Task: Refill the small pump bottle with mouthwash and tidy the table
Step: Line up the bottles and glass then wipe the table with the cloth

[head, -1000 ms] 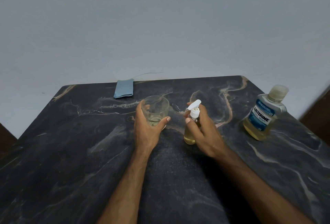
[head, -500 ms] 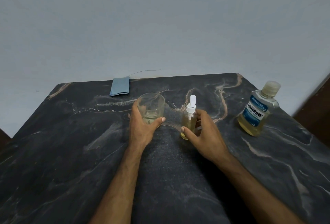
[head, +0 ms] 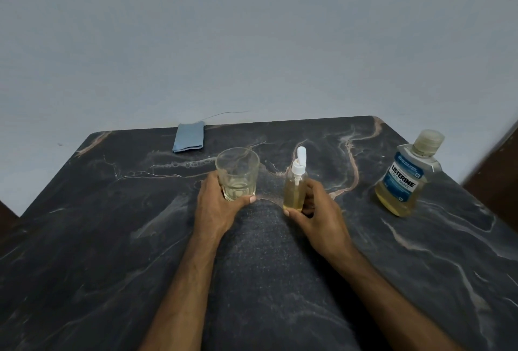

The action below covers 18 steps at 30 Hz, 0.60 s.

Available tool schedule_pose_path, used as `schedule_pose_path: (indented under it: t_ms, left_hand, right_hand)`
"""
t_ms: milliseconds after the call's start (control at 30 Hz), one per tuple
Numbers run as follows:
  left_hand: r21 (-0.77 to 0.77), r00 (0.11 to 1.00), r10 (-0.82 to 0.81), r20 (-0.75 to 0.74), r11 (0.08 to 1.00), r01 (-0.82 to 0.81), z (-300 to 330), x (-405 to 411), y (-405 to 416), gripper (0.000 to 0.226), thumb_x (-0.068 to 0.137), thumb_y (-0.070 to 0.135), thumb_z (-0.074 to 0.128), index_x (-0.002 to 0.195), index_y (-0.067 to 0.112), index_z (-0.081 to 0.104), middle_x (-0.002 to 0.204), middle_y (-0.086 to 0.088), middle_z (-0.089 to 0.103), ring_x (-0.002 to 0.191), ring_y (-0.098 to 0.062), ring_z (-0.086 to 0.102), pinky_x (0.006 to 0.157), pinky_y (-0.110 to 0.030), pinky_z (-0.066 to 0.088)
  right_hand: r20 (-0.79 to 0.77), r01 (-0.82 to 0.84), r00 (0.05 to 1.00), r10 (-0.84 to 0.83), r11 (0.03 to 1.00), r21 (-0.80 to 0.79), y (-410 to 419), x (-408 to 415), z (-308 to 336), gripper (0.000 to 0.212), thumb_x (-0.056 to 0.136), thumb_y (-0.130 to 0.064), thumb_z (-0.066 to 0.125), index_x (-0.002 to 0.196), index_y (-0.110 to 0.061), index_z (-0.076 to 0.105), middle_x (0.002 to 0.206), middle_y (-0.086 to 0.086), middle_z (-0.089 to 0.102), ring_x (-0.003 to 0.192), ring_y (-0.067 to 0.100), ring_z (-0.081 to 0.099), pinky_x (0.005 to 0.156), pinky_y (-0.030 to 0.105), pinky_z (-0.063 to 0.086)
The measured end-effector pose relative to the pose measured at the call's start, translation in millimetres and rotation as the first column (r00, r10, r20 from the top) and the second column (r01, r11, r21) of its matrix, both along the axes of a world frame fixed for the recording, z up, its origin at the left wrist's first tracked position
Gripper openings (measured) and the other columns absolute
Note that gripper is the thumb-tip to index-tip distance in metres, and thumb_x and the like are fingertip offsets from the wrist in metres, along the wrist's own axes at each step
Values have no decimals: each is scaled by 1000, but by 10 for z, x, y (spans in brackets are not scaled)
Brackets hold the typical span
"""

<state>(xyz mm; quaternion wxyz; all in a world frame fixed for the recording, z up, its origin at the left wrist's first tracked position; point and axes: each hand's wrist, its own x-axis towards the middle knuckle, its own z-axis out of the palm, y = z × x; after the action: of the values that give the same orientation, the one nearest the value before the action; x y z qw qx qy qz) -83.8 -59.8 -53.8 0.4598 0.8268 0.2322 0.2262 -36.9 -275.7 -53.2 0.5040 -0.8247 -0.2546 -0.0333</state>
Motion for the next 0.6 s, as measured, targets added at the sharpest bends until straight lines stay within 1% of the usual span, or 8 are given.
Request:
schedule_pose_path:
  t_ms: [67, 167, 300, 400, 500, 567, 600]
  left_hand:
    - [9, 1000, 18, -13, 1000, -18, 14, 18, -8, 77, 53, 43, 91, 115, 25, 48, 119, 4, 58, 103, -14, 56, 80, -28, 45]
    - [42, 999, 34, -33, 999, -32, 48, 77, -13, 76, 52, 46, 90, 113, 26, 49, 118, 4, 61, 103, -16, 59, 84, -35, 52]
    - [105, 994, 61, -96, 993, -51, 111, 252, 83, 82, 52, 51, 89, 118, 22, 51, 120, 2, 64, 106, -20, 60, 87, -38, 51]
    - [153, 987, 82, -138, 986, -60, 149, 436, 199, 86, 51, 55, 88, 121, 20, 50, 121, -1, 64, 110, -23, 60, 92, -42, 51]
    - [152, 989, 80, -123, 987, -61, 164, 632, 323, 87, 53, 54, 88, 123, 19, 49, 123, -2, 63, 110, -24, 59, 92, -43, 51]
    - [151, 991, 86, -107, 986, -69, 161, 773, 412, 87, 55, 51, 88, 124, 18, 49, 123, -2, 63, 110, -23, 59, 90, -40, 51]
    - [152, 991, 88, -102, 986, -72, 160, 847, 458, 86, 56, 50, 88, 125, 17, 49, 123, -2, 63, 110, -23, 59, 90, -40, 51]
  right_hand:
    - [-11, 4, 1000, -4, 1000, -7, 52, 66, -9, 57, 81, -16, 80, 125, -34, 48, 109, -19, 61, 97, -14, 60, 74, 4, 49]
    - [-34, 5, 999, -6, 1000, -22, 147, 214, -8, 62, 81, -18, 80, 133, -25, 48, 102, -24, 59, 94, -21, 57, 71, 1, 46]
    - [-44, 5, 999, -7, 999, -46, 318, 473, 17, 61, 81, -23, 81, 132, -25, 48, 95, -25, 58, 86, -22, 58, 64, 3, 47]
    - [-35, 17, 999, -20, 997, -71, 459, 691, 39, 58, 81, -25, 81, 130, -22, 50, 100, -23, 58, 80, -18, 57, 65, 2, 45]
    - [-18, 25, 999, -27, 996, -91, 600, 932, 48, 53, 82, -26, 80, 127, -18, 52, 103, -17, 61, 80, -14, 57, 67, 3, 44]
    - [-17, 37, 999, -39, 994, -106, 693, 1104, 42, 54, 83, -26, 80, 128, -16, 52, 110, -10, 65, 87, -4, 60, 75, 9, 45]
    - [-19, 43, 999, -46, 993, -113, 738, 1191, 42, 55, 83, -27, 80, 129, -15, 52, 115, -6, 66, 92, 2, 60, 80, 15, 47]
